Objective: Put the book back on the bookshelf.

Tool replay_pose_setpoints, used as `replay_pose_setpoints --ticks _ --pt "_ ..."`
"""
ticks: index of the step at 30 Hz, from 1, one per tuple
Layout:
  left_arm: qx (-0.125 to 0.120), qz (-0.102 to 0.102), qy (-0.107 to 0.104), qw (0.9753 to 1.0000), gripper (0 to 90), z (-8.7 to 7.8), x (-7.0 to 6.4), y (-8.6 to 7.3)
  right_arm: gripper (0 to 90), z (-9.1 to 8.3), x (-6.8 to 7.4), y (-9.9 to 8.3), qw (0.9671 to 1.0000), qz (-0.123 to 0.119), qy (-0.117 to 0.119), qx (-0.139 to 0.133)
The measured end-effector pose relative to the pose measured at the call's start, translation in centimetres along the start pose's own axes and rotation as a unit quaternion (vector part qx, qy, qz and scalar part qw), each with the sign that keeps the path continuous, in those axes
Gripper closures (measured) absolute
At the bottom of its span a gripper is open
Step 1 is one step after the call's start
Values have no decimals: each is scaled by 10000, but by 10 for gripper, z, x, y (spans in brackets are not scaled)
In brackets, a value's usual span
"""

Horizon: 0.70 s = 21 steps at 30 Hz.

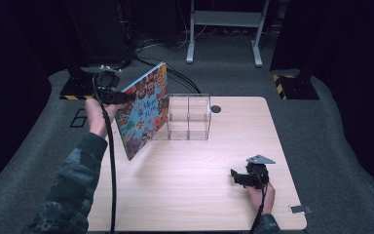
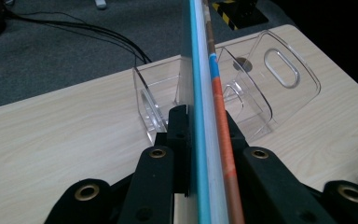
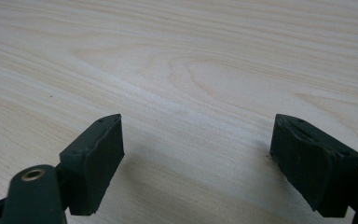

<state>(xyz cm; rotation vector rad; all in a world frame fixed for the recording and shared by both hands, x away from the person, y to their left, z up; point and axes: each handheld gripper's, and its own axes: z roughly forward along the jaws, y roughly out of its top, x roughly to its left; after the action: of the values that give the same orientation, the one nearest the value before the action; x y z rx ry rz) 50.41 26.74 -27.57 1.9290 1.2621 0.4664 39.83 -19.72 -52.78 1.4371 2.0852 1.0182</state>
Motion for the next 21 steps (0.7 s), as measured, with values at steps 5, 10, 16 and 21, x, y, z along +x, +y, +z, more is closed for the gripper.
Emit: replay_pose_setpoints --ticks 5,10,16,21 --pt "-165 -97 96 9998 800 6 -2 -7 169 1 1 0 10000 56 -19 -62" --pt "-364 -171 253 9989 799 13 -6 -13 169 0 0 0 10000 2 11 -11" --pt "-521 -218 367 9977 797 23 -12 -22 169 0 0 0 10000 -14 40 -14" --pt "-676 -393 375 9962 797 27 -11 -31 170 0 1 0 10000 16 25 -18"
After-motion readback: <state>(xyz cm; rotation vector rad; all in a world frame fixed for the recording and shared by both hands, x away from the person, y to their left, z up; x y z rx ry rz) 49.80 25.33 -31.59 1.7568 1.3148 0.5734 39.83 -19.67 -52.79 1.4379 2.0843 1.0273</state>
